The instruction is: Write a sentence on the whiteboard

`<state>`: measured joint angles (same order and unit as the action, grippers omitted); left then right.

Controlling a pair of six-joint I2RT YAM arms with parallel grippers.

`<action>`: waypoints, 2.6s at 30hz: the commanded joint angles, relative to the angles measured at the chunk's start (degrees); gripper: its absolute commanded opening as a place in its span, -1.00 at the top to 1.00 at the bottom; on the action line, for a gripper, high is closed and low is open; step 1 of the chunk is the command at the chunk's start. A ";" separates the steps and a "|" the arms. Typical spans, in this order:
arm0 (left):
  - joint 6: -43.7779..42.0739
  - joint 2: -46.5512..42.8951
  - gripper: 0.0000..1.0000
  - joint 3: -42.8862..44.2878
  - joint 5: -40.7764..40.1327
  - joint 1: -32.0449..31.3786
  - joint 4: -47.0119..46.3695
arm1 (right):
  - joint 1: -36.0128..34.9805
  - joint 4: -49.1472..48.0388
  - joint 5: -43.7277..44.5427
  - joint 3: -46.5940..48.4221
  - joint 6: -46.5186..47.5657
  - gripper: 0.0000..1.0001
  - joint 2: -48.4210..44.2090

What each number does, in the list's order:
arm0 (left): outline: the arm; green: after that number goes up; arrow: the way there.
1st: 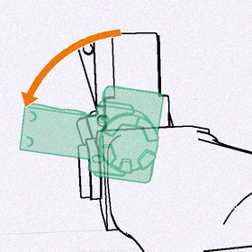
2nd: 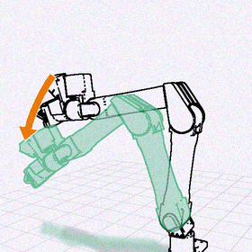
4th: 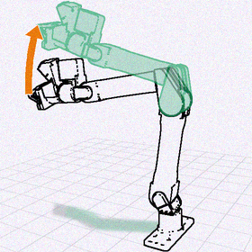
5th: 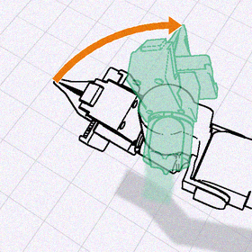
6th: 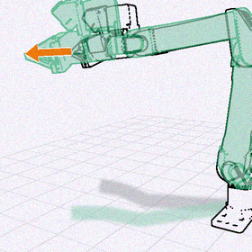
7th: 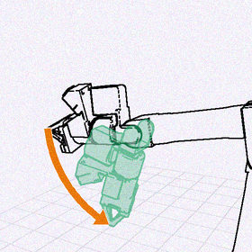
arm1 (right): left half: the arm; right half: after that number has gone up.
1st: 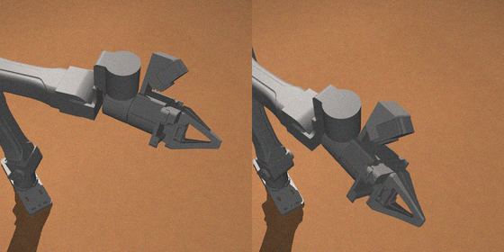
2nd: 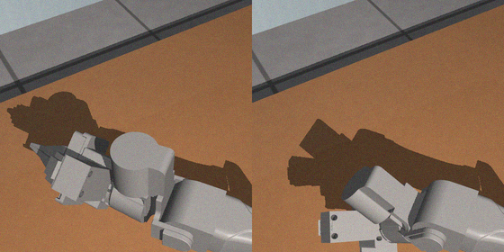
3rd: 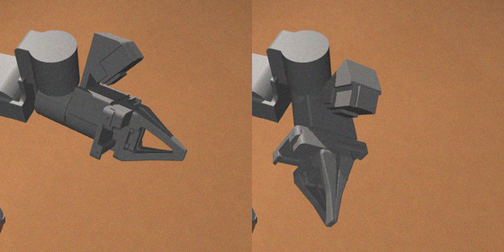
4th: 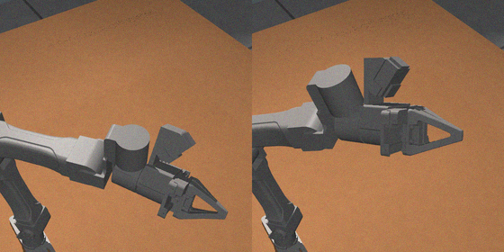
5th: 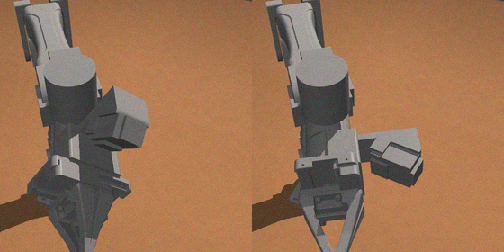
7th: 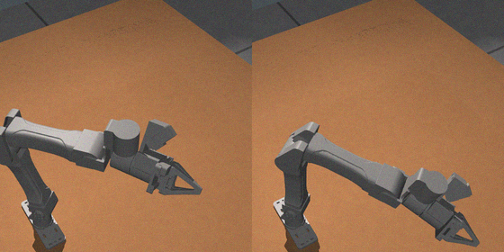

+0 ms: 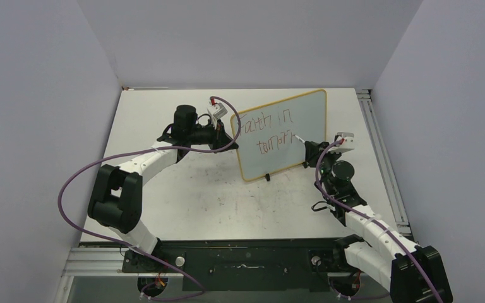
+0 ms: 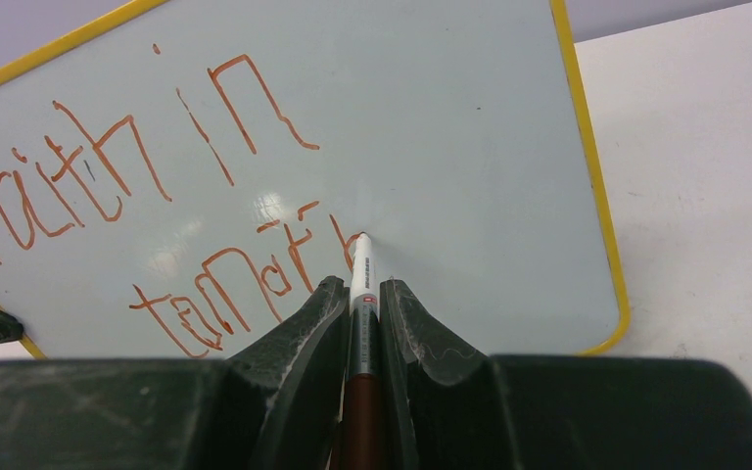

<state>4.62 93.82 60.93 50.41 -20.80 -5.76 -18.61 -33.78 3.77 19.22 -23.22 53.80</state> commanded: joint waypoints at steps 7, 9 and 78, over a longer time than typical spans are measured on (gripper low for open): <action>-1.35 0.65 1.00 2.10 1.03 -0.56 2.35 | 0.53 -1.28 0.44 1.89 0.46 0.89 -2.68; -1.45 0.55 1.00 2.14 0.87 -0.61 2.49 | 0.60 -0.63 0.16 1.49 0.46 0.89 -4.29; -1.72 0.28 1.00 2.09 0.89 -0.65 2.81 | 3.46 -3.76 -3.30 3.08 0.70 0.89 -0.05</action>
<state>3.77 93.82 61.45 50.19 -20.95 -4.60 -15.35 -33.08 1.91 19.35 -23.00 53.58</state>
